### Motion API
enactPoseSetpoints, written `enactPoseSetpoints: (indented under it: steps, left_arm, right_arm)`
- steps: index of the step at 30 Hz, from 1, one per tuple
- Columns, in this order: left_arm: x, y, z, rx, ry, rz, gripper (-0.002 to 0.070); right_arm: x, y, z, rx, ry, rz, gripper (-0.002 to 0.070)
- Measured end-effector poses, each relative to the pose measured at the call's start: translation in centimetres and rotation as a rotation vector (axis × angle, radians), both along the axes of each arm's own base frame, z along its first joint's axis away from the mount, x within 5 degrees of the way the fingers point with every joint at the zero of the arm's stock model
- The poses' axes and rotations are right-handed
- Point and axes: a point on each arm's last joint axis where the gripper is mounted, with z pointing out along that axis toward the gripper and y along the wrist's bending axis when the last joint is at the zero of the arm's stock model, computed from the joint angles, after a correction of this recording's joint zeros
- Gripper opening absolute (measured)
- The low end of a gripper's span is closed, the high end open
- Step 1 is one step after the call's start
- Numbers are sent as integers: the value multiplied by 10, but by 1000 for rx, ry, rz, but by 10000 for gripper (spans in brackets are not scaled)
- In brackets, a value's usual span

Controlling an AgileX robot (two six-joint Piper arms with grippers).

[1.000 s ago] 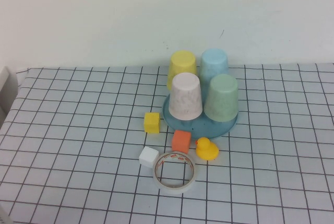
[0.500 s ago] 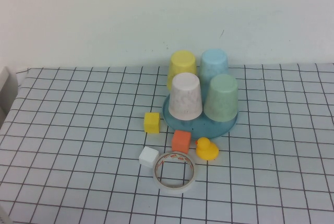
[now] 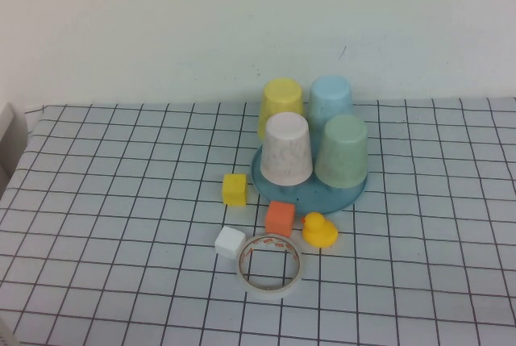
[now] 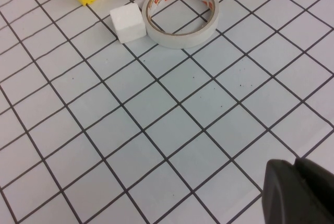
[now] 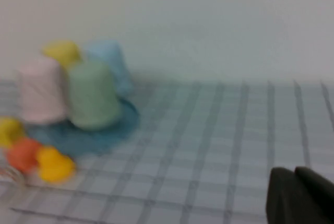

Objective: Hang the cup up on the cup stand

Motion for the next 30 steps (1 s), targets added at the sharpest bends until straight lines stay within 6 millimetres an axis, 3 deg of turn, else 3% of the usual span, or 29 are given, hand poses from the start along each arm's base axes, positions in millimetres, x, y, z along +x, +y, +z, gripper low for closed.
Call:
enactPoseSetpoints:
  steps: [6, 12, 30]
  left_arm:
    - [0, 0, 0, 1, 6, -1, -1]
    - [0, 0, 0, 2, 7, -2, -1]
    - [-1, 0, -2, 8, 20, -7, -1]
  right_arm:
    - [-11, -12, -28, 1, 158, -206, 1]
    - [-9, -15, -52, 14, 196, -237, 1]
    - [-8, -16, -51, 11, 166, -230, 1]
